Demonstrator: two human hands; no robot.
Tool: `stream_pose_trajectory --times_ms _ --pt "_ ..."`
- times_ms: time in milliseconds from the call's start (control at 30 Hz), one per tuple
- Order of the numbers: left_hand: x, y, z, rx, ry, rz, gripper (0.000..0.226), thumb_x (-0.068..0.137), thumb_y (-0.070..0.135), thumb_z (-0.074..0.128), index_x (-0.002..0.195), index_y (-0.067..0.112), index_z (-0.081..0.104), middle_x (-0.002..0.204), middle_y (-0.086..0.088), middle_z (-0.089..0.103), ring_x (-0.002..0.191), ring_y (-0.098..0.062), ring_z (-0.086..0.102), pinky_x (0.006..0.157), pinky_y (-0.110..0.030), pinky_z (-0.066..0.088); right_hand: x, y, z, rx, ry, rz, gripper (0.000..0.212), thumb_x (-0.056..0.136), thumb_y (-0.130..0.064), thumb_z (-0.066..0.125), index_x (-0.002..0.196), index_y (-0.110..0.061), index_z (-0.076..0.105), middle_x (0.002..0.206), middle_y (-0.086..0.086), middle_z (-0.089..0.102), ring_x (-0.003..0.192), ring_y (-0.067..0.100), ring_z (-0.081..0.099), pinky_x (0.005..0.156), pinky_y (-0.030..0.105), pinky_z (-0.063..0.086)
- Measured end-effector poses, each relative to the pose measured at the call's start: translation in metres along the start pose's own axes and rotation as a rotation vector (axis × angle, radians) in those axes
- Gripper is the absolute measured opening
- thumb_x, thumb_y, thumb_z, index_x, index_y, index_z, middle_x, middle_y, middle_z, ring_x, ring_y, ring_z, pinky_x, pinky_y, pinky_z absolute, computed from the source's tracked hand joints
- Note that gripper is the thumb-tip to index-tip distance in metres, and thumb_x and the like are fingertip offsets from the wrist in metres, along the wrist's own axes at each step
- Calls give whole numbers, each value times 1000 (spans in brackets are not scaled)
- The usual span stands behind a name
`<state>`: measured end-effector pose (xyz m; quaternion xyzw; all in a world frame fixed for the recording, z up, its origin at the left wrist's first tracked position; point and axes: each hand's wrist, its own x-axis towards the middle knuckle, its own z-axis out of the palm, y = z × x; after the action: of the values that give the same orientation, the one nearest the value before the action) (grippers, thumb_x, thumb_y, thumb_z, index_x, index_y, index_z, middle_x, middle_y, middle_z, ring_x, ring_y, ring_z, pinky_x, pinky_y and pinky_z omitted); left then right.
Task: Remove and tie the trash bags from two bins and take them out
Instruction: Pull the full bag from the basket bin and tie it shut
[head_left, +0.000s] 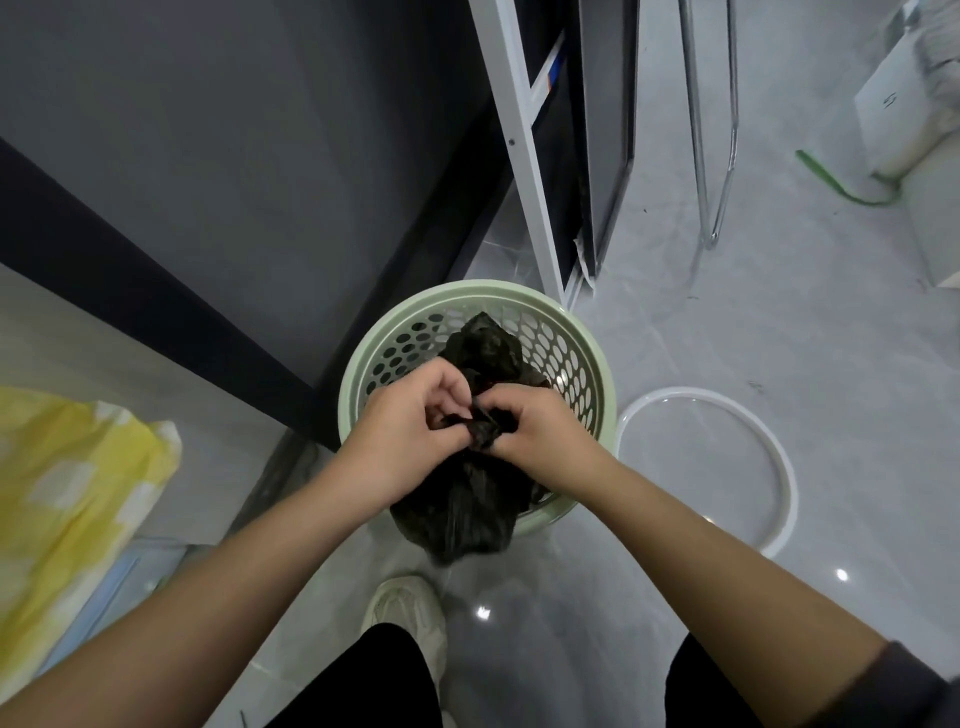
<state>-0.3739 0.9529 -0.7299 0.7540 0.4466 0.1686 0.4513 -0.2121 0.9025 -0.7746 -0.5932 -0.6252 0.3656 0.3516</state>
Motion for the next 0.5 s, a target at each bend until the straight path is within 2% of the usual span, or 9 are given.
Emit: stream_pose_trajectory --times_ms 33,133,167,233,300,367,400,500 --pt "1 -1 -1 -34 7 -17 29 72 11 76 81 27 54 74 5 67 63 -7 55 66 -24 46 1 2 2 12 25 16 7 78 -9 73 84 -11 71 73 -16 60 72 -4 57 71 17 42" --pt "0 -13 -9 -122 109 -71 20 81 26 70 88 19 53 80 1 60 69 -10 52 66 -24 44 2 1 -2 58 76 84 16 84 -12 68 77 -26 69 70 -17 64 74 -2 61 72 16 46" --pt "-1 -21 -12 -83 170 -98 17 85 30 65 88 18 54 83 0 58 72 -10 52 67 -24 43 2 -1 -5 78 85 106 18 85 -13 68 76 -29 68 70 -19 65 74 -4 62 73 13 46" --pt "-4 -41 -17 141 327 -163 15 87 30 61 88 17 54 92 0 55 82 -12 53 72 -25 43 3 -3 -11 102 105 130 26 85 -13 69 70 -34 65 65 -25 64 72 -8 61 71 8 44" --pt "-5 -60 -22 326 431 -252 21 86 25 62 102 14 56 107 -3 49 96 -18 51 83 -31 45 6 -5 -16 97 133 135 26 84 -13 70 67 -32 64 64 -23 64 71 -6 61 69 10 44" --pt "-4 -74 -26 324 388 -349 36 87 27 58 120 14 55 119 -7 50 98 -20 54 90 -38 48 9 -6 -19 100 173 152 13 83 -14 70 71 -18 69 72 -10 69 75 4 65 74 21 51" --pt "-3 -77 -28 267 338 -391 39 88 31 55 124 16 55 119 -7 55 93 -19 58 88 -41 51 10 -6 -20 103 188 159 8 83 -14 71 75 -14 71 75 -5 71 78 9 66 76 26 53" --pt "-1 -76 -30 -35 281 -462 23 93 29 49 113 30 62 93 -8 70 74 -26 69 68 -46 59 12 -7 -21 111 214 171 5 82 -14 72 77 -16 72 76 -4 72 80 12 67 80 31 54"
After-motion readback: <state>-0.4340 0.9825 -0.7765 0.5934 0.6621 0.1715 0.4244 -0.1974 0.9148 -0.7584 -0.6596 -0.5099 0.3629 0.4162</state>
